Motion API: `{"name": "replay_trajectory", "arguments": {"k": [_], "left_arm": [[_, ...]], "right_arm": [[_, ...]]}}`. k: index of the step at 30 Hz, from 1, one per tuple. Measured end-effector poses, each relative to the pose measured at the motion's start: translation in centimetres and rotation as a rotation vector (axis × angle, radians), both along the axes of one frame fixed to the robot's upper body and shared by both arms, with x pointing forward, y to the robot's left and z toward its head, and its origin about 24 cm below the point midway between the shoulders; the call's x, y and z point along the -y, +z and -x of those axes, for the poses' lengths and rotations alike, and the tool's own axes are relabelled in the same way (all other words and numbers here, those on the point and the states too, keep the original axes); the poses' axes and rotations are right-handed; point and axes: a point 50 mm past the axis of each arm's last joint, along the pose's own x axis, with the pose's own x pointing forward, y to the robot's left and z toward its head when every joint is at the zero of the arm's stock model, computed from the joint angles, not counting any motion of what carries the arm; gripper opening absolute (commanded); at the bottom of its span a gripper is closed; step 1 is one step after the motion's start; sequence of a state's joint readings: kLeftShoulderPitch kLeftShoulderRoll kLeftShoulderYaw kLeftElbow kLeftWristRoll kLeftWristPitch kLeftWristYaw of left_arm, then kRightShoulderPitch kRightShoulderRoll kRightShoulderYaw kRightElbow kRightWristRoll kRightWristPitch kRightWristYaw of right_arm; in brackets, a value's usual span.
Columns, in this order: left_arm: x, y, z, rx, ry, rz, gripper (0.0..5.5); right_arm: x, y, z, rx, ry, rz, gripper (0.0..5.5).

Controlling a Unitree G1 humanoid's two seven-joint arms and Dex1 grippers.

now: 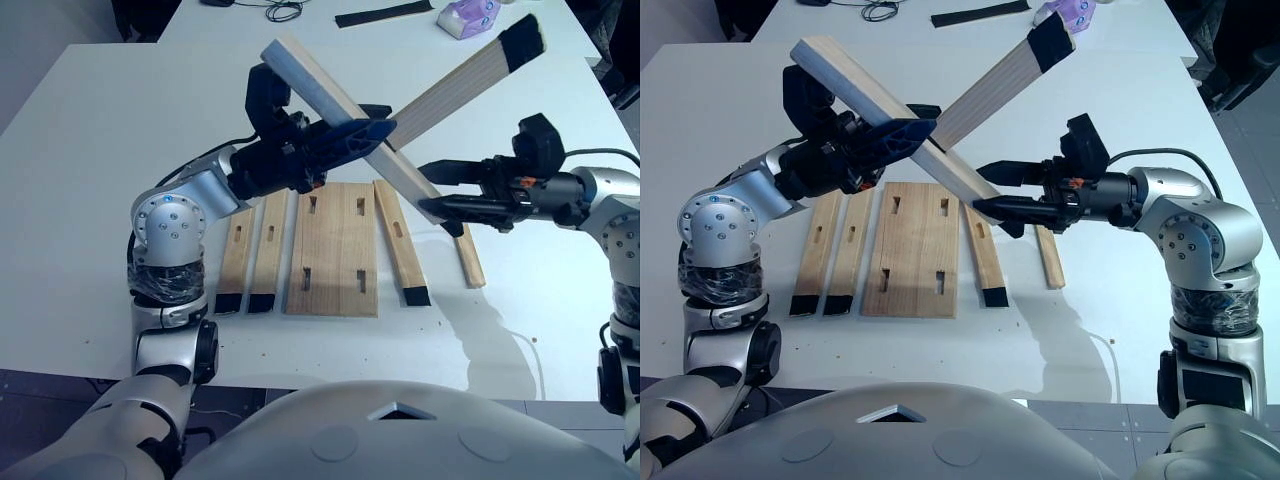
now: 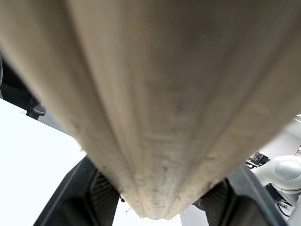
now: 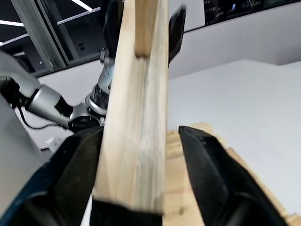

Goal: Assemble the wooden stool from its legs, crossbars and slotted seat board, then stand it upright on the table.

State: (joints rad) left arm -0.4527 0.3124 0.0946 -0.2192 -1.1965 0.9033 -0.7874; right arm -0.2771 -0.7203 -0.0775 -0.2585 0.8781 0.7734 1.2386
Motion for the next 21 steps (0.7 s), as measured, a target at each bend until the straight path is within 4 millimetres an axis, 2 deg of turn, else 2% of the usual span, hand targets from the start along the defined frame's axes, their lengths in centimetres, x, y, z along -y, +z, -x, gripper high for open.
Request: {"name": "replay_trajectory", "arguments": {"k": [6,12,16,21], "left_arm": [[-0.3,0.0,-0.2,0.004,0.028,-0.010,2.08],[-3.6,1.1,-1.1,0.123,0.204,-0.185,2.08],[-5.9,2.3,-0.3,0.274,0.266,-0.369,2.08],[-6.0,1.7,1.3,0.389,0.222,-0.479,2.08]], "right_arm": [[0.9,-0.5,0.2,0.021,-0.041,0.070,3.61],[4.0,-1.5,0.7,-0.001,-0.209,0.125,3.61],[5.3,-2.0,2.2,-0.006,-0.309,0.145,3.61],[5.4,-3.2,4.6,-0.016,-0.403,0.150,3.61]]}}
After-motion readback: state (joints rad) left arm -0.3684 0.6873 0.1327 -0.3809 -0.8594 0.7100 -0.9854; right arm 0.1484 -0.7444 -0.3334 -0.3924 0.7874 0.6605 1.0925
